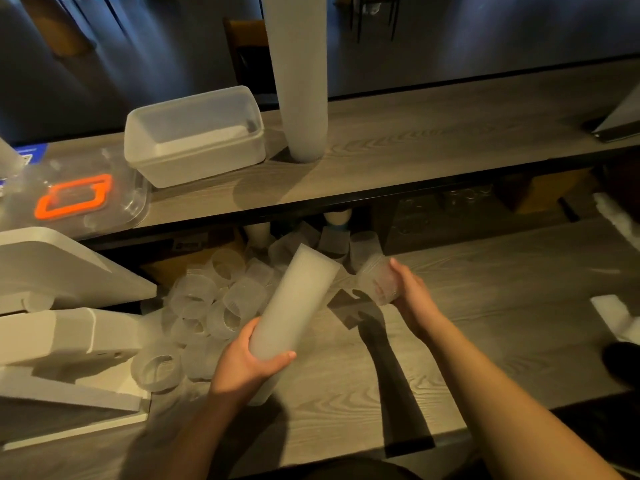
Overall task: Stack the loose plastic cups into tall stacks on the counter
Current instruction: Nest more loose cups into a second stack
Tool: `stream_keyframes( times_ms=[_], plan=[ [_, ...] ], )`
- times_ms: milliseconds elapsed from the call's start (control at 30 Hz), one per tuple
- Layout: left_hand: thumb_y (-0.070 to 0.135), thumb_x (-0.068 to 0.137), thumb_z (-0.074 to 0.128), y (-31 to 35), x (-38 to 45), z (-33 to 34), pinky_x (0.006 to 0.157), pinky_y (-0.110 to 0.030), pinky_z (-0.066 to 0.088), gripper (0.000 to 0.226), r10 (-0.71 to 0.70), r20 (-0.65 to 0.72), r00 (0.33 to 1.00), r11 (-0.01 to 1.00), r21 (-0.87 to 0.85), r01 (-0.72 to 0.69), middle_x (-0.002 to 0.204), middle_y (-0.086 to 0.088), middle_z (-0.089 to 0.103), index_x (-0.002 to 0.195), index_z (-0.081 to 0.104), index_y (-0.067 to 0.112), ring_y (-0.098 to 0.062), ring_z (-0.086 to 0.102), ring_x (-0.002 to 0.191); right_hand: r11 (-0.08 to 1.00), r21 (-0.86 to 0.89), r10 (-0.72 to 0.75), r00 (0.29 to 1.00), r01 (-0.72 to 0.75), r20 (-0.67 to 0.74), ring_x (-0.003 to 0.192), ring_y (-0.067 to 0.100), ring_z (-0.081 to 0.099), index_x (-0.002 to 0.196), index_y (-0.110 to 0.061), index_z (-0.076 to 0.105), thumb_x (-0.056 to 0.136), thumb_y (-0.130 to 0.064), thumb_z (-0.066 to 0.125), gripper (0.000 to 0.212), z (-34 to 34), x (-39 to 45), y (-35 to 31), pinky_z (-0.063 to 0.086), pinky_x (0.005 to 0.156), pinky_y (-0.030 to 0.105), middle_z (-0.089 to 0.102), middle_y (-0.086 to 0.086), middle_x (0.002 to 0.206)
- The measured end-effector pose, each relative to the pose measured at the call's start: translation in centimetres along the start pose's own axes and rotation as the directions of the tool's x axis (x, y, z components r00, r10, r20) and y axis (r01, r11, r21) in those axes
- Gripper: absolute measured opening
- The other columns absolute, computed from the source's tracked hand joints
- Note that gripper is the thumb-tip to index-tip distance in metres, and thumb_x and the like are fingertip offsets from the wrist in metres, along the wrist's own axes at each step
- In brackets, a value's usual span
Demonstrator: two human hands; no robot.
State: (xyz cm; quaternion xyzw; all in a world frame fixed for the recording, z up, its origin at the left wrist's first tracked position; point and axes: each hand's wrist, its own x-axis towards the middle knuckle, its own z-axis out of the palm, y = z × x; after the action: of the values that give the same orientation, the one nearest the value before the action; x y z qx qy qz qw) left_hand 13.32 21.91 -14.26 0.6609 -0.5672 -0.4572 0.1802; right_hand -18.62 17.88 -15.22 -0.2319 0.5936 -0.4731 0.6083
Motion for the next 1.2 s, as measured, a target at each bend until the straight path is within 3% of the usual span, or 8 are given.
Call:
stream_keyframes(
  times_ms=[233,333,433,633,800,867,967,1200],
  plan=[
    [0.052,0.058,0.089,1.3,0.6,0.9,0.083,-0.030,0.054,0.088,0.138,0.067,0.988,0.977,0.156,-0.147,0.114,0.018,0.052,0.131,0.041,0.042,-0.006,0.056,0.101,0.973,-0.088,-0.213,0.977,0.214,0.020,0.113,0.024,0.062,0.126,-0.020,0.062,0.087,-0.056,0.061,0.053,0.7,-1.1,-4.2,0.051,0.099,0.040,0.065,0.008,0.122],
    [0.052,0.060,0.088,1.8,0.6,0.9,0.082,-0.024,0.051,0.090,0.172,0.099,0.980,0.963,0.193,-0.188,0.117,0.017,0.050,0.134,0.038,0.042,-0.006,0.054,0.103,0.955,-0.163,-0.236,0.969,0.246,0.079,0.114,0.022,0.060,0.128,-0.022,0.062,0.084,-0.054,0.057,0.054,1.2,-1.5,-4.6,0.050,0.096,0.036,0.063,0.004,0.123],
    [0.052,0.061,0.088,2.1,0.6,0.6,0.068,-0.011,0.047,0.088,0.194,0.132,0.972,0.950,0.222,-0.220,0.114,0.020,0.048,0.131,0.035,0.046,0.001,0.053,0.098,0.933,-0.239,-0.256,0.963,0.269,0.087,0.115,0.014,0.056,0.129,-0.026,0.061,0.082,-0.057,0.055,0.056,1.9,-2.1,-4.7,0.046,0.095,0.032,0.060,-0.006,0.123],
    [0.052,0.063,0.088,2.3,0.6,-0.1,0.066,-0.007,0.045,0.086,0.214,0.123,0.969,0.944,0.228,-0.238,0.114,0.024,0.046,0.130,0.034,0.045,0.005,0.052,0.099,0.913,-0.300,-0.250,0.960,0.276,0.124,0.115,0.007,0.053,0.134,-0.024,0.056,0.093,-0.058,0.048,0.053,4.8,-3.0,-2.7,0.040,0.087,0.022,0.057,-0.004,0.128],
    [0.053,0.057,0.089,0.9,0.7,-0.2,0.076,-0.019,0.053,0.087,0.169,0.088,0.982,0.970,0.159,-0.181,0.115,0.020,0.052,0.129,0.041,0.042,-0.003,0.056,0.101,0.916,-0.344,-0.171,0.976,0.208,0.135,0.128,0.008,0.048,0.143,-0.028,0.051,0.090,-0.076,0.030,0.074,6.0,-2.2,-1.6,0.035,0.110,0.033,0.053,-0.007,0.139],
    [0.062,0.050,0.087,0.2,0.8,-0.1,0.083,-0.032,0.057,0.093,0.118,0.071,0.990,0.985,0.120,-0.126,0.118,0.014,0.056,0.130,0.045,0.038,-0.008,0.058,0.103,0.932,-0.319,-0.159,0.984,0.175,0.074,0.130,0.012,0.047,0.145,-0.025,0.048,0.093,-0.069,0.033,0.070,6.3,-1.7,-1.6,0.035,0.112,0.036,0.053,-0.005,0.141],
    [0.066,0.045,0.085,-0.2,1.0,-0.1,0.086,-0.037,0.057,0.104,0.065,0.043,0.997,0.996,0.063,-0.068,0.120,0.007,0.058,0.136,0.047,0.031,-0.013,0.059,0.105,0.943,-0.289,-0.201,0.975,0.166,-0.095,0.125,0.016,0.053,0.140,-0.019,0.050,0.099,-0.049,0.050,0.051,6.2,-0.4,-1.6,0.042,0.098,0.028,0.057,-0.005,0.128],
    [0.060,0.044,0.088,-0.8,1.5,-0.6,0.083,-0.035,0.056,0.099,0.016,0.033,0.999,1.000,-0.018,-0.015,0.119,0.011,0.058,0.131,0.048,0.036,-0.009,0.059,0.102,0.812,-0.578,-0.277,0.924,0.079,-0.263,0.133,0.024,0.048,0.147,-0.014,0.042,0.084,-0.049,0.074,0.079,3.7,6.0,0.0,0.045,0.105,0.037,0.048,0.007,0.146]
  ],
)
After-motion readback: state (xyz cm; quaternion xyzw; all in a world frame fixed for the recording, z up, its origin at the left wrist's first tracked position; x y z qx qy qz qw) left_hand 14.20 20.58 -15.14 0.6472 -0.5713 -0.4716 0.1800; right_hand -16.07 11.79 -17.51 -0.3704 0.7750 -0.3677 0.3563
